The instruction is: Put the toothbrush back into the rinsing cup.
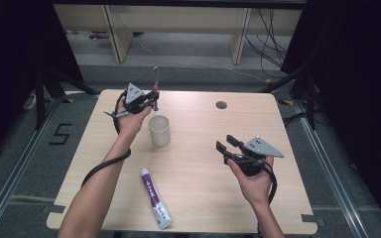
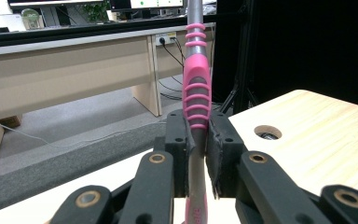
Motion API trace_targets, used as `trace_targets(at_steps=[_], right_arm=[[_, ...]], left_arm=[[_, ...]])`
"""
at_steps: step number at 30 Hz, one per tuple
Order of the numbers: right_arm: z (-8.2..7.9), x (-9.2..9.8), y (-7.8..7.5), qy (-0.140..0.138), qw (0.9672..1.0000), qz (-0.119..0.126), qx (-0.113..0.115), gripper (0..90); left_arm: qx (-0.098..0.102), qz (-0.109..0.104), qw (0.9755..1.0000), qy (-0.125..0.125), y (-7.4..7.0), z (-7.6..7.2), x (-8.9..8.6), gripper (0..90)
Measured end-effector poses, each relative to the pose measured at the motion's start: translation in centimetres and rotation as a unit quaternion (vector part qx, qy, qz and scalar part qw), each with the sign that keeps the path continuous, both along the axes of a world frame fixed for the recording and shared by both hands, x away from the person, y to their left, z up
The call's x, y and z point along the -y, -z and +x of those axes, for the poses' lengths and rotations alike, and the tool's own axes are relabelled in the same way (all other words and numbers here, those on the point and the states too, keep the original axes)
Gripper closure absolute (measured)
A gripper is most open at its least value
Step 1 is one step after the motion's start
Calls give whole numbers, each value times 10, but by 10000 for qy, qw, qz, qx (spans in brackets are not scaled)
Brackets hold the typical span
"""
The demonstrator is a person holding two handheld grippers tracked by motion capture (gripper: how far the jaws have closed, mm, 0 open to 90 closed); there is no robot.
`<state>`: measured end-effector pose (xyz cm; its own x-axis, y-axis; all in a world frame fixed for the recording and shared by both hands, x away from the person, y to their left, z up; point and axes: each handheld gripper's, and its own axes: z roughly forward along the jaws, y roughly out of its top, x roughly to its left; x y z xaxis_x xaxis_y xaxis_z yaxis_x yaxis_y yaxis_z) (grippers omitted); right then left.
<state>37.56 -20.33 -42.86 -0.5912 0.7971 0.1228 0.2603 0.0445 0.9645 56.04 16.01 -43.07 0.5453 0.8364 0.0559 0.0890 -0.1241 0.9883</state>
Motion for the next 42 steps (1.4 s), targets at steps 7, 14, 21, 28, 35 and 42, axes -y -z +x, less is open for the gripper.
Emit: trace_targets(at_steps=[7,14,21,28,35,42], right_arm=[[1,0,1,-7,10000,-54,29,512],[1,-1,2,-23,10000,-35,44,512],[1,-1,2,35,9999,-95,47,512],[3,-3,3,-90,9999,-51,24,512],[2,-2,3,-30,9999,-112,17,512],[3,-2,3,-21,9999,-130,26,512]], left_arm=[[-37,-36,10000,12,4,0,0,794],[-94,-7,10000,2,5,0,0,794],[-149,9,9999,17,7,0,1,794],[-184,15,9998,16,9,1,0,793],[-207,6,9998,-7,11,1,0,793],[-246,3,9997,-2,13,1,-1,793]])
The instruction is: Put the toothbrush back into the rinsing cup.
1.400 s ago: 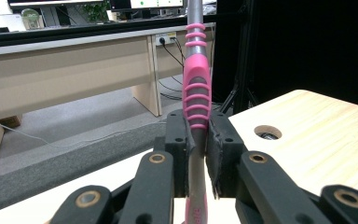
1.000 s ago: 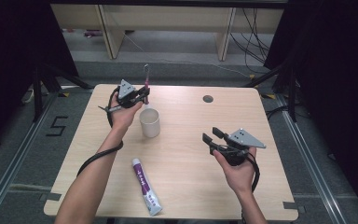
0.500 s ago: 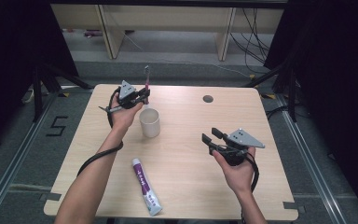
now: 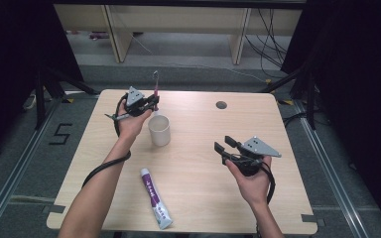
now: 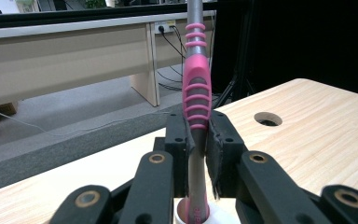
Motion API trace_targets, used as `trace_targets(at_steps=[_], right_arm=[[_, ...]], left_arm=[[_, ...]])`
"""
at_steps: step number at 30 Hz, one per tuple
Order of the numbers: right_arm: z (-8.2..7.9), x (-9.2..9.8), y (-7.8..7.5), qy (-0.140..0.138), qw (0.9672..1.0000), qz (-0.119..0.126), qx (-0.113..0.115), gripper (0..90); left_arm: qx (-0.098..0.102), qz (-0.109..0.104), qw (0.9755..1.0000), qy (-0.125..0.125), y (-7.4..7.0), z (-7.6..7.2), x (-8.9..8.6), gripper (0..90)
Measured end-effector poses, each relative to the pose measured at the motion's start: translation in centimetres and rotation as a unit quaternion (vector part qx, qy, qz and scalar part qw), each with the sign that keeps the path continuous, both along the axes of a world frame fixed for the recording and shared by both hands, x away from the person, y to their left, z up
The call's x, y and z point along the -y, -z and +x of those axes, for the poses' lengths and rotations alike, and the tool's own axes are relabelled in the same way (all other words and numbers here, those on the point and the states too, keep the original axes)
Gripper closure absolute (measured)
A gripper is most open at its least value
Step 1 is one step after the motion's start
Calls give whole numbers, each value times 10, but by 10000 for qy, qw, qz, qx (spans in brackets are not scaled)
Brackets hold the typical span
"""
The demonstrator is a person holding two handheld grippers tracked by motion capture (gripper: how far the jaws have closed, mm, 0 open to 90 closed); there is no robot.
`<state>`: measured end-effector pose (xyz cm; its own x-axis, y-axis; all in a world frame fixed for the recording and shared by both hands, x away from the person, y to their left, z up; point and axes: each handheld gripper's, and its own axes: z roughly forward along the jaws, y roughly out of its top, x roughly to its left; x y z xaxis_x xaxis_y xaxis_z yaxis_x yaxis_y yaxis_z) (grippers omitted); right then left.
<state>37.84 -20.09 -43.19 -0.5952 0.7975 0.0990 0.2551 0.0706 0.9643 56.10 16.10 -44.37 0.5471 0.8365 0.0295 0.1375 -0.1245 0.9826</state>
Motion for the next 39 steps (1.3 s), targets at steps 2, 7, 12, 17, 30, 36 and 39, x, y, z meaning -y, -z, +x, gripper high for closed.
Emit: trace_targets(at_steps=[2,7,12,17,30,36,39], right_arm=[[0,0,0,-1,10000,-2,4,512],[-2,-1,0,27,9998,109,-174,512],[-1,0,1,19,10000,20,-86,512],[1,-1,2,-57,10000,55,-49,512],[-1,-2,2,28,9999,83,-143,511],[-2,-1,1,46,9998,50,-175,511],[-1,-2,2,8,9999,66,-101,511]], left_arm=[[-8,6,10000,2,0,0,0,793],[-25,-6,10000,7,1,0,0,793],[-59,2,10000,-3,4,-1,-1,793],[-104,-21,9999,6,7,-1,-1,792],[-174,35,9998,24,7,-1,0,791],[-237,34,9997,23,8,-2,0,791],[-252,44,9997,2,9,-2,0,790]])
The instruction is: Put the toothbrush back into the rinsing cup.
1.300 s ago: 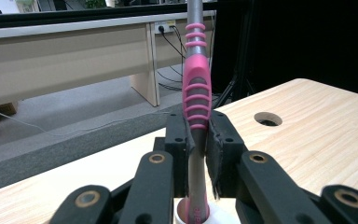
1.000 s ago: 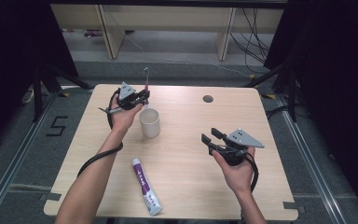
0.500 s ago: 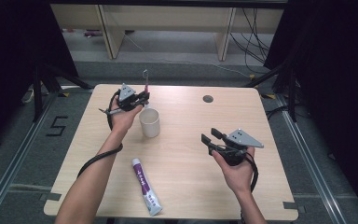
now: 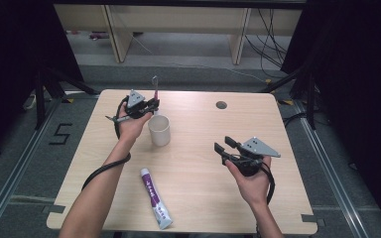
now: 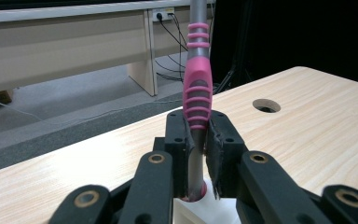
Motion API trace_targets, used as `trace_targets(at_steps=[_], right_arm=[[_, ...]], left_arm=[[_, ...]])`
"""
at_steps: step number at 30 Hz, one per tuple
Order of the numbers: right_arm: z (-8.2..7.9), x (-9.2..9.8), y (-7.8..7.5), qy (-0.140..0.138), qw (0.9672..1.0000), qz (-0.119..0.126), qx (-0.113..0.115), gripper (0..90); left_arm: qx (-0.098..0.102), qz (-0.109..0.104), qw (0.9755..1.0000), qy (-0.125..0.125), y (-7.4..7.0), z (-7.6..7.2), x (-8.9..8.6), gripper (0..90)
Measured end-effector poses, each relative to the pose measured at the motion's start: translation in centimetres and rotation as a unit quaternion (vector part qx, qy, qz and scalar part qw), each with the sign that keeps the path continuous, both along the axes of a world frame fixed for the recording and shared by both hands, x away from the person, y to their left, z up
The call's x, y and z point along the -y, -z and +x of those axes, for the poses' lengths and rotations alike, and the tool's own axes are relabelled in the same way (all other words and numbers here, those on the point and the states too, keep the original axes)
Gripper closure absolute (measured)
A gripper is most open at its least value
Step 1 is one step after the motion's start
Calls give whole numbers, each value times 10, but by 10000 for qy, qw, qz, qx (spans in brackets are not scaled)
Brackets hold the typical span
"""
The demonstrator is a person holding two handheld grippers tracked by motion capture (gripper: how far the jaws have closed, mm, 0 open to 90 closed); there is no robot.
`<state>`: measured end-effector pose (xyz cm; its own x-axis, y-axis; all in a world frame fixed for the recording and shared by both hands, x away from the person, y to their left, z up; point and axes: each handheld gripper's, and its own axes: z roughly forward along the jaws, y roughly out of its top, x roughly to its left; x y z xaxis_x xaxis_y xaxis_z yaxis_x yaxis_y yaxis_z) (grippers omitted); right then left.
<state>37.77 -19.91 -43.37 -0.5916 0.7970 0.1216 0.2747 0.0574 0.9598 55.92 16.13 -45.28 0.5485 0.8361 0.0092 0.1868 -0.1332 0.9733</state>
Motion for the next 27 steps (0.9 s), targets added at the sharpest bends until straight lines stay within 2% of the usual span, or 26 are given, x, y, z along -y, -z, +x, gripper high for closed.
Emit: trace_targets(at_steps=[2,10,18,21,27], right_arm=[[1,1,0,-6,10000,-63,77,511],[1,1,0,-2,9999,-84,62,511],[0,0,0,-45,10000,19,-16,511],[1,1,0,-8,9999,-71,83,511],[1,0,0,-8,10000,-69,71,511]], left_arm=[[-16,10,10000,1,0,0,0,789],[-165,5,9999,-21,3,1,0,784],[-200,-13,9998,-36,4,1,0,780],[-219,-19,9997,-44,5,1,0,780],[-268,-56,9996,-49,5,1,0,775]])
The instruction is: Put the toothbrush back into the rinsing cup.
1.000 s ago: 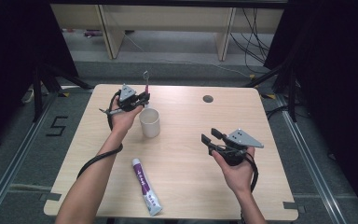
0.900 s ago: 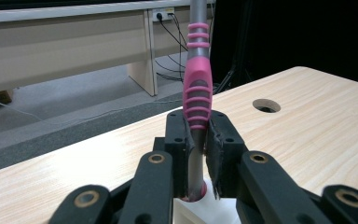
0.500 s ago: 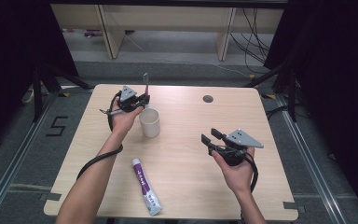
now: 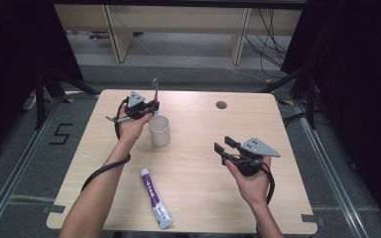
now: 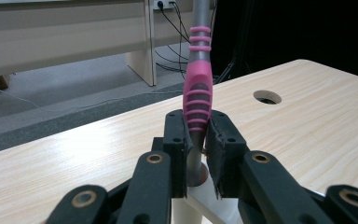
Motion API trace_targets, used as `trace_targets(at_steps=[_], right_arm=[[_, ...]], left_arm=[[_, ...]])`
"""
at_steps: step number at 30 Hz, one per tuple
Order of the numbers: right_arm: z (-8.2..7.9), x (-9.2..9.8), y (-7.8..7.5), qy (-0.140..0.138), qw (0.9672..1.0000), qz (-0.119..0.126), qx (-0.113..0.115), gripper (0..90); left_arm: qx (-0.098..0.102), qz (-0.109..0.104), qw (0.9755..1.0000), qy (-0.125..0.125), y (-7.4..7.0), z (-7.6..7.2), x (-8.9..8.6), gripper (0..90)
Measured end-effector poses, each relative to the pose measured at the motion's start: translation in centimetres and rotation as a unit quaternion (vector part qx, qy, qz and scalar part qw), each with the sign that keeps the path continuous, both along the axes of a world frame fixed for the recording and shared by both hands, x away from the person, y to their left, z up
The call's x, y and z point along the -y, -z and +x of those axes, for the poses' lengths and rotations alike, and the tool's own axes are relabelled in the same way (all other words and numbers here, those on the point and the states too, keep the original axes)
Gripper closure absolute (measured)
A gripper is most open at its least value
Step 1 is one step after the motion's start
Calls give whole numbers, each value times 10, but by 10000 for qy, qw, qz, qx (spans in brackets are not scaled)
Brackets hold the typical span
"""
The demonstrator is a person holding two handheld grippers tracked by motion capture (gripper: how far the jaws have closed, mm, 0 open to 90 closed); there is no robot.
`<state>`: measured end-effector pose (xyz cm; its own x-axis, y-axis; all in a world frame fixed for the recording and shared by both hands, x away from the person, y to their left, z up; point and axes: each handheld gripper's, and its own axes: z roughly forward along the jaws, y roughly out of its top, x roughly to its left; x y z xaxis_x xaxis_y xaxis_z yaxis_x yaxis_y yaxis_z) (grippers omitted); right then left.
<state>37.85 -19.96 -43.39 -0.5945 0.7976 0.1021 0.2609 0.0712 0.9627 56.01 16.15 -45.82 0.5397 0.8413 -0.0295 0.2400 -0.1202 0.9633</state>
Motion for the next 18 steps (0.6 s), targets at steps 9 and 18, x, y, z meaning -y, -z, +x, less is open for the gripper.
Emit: trace_targets(at_steps=[9,18], right_arm=[[-1,0,-1,11,10000,4,-39,511],[0,-1,0,-5,10000,-43,-20,511]], left_arm=[[-44,-23,10000,-3,2,0,0,771],[-116,-233,9997,-41,6,-2,-4,709]])
